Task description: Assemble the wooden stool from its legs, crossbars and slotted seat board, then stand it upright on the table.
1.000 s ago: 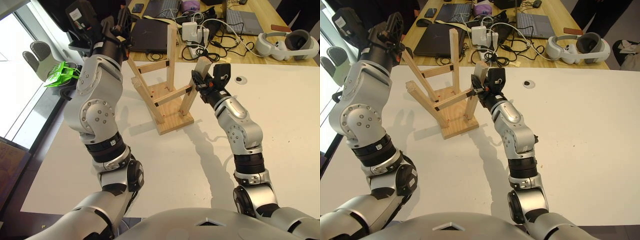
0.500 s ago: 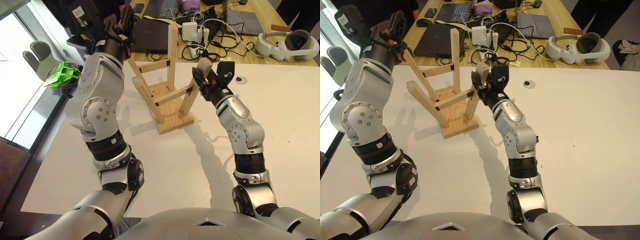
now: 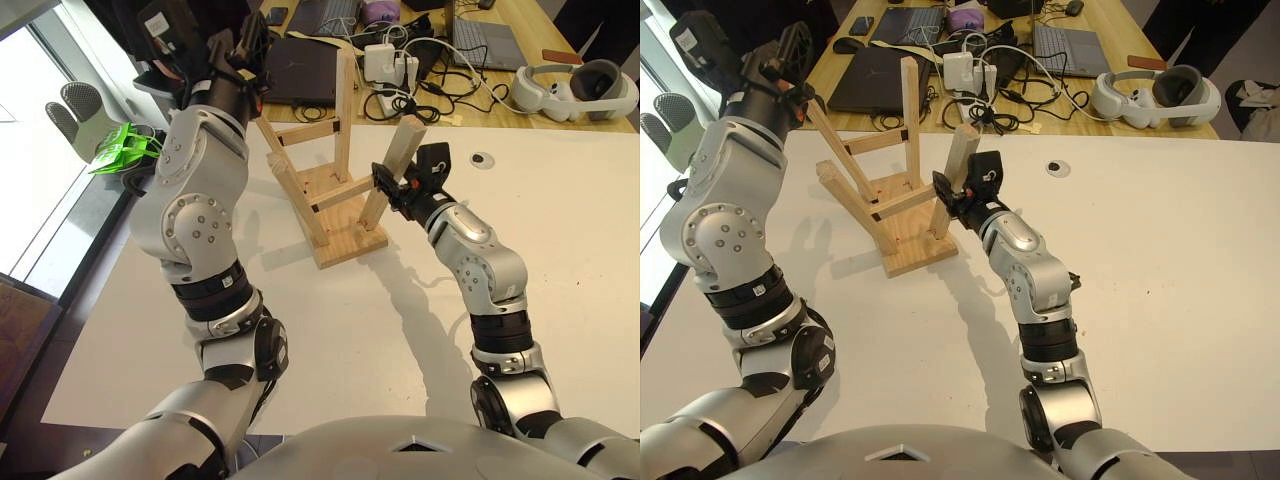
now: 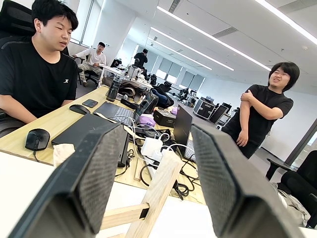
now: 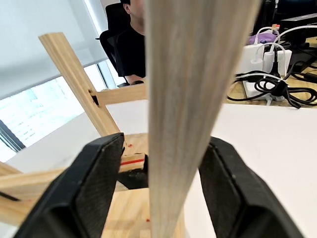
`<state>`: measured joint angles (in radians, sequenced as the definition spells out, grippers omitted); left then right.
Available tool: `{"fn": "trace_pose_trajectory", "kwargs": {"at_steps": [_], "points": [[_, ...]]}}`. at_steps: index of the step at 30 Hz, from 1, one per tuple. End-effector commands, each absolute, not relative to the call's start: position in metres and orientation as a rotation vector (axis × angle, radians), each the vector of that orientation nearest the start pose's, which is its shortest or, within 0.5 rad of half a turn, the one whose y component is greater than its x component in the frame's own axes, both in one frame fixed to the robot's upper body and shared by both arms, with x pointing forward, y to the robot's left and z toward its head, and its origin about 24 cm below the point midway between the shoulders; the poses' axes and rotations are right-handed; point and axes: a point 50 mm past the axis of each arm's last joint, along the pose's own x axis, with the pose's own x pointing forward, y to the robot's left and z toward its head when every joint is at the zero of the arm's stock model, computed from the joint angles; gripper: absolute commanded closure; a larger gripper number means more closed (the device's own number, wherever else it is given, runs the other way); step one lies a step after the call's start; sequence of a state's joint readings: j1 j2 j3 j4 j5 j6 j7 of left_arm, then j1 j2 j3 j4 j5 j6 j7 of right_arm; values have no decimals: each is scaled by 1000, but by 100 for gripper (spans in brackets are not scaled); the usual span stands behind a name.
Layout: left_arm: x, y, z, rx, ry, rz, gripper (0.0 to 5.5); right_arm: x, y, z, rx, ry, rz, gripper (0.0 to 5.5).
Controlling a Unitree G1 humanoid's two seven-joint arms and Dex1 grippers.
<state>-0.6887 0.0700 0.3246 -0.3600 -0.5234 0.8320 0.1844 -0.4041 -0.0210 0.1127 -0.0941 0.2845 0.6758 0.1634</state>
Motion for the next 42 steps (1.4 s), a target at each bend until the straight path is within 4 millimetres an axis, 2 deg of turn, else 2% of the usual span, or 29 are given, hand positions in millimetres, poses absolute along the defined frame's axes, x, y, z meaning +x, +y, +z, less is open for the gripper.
{"fn": "trace_pose_trajectory", "kwargs": {"at_steps": [1, 9, 12, 16, 21, 24, 31, 36, 42], "points": [[311, 157, 243, -396, -198, -117, 301, 297, -80, 79, 45, 412, 492, 297], [311, 158, 244, -394, -202, -115, 301, 293, -82, 71, -28, 468, 509, 297], [311, 157, 244, -393, -202, -116, 301, 295, -81, 76, 3, 431, 503, 297], [311, 158, 244, -392, -205, -116, 301, 307, -86, 101, 120, 276, 456, 297], [311, 159, 245, -393, -208, -113, 301, 323, -117, 150, 244, 44, 362, 297], [310, 160, 245, -395, -213, -103, 301, 328, -127, 175, 285, -53, 354, 297], [310, 160, 245, -397, -216, -100, 301, 339, -141, 207, 313, -175, 342, 297], [310, 160, 245, -399, -218, -99, 301, 364, -153, 242, 324, -285, 345, 297], [312, 158, 245, -399, -215, -107, 301, 390, -157, 280, 344, -380, 371, 297]]}}
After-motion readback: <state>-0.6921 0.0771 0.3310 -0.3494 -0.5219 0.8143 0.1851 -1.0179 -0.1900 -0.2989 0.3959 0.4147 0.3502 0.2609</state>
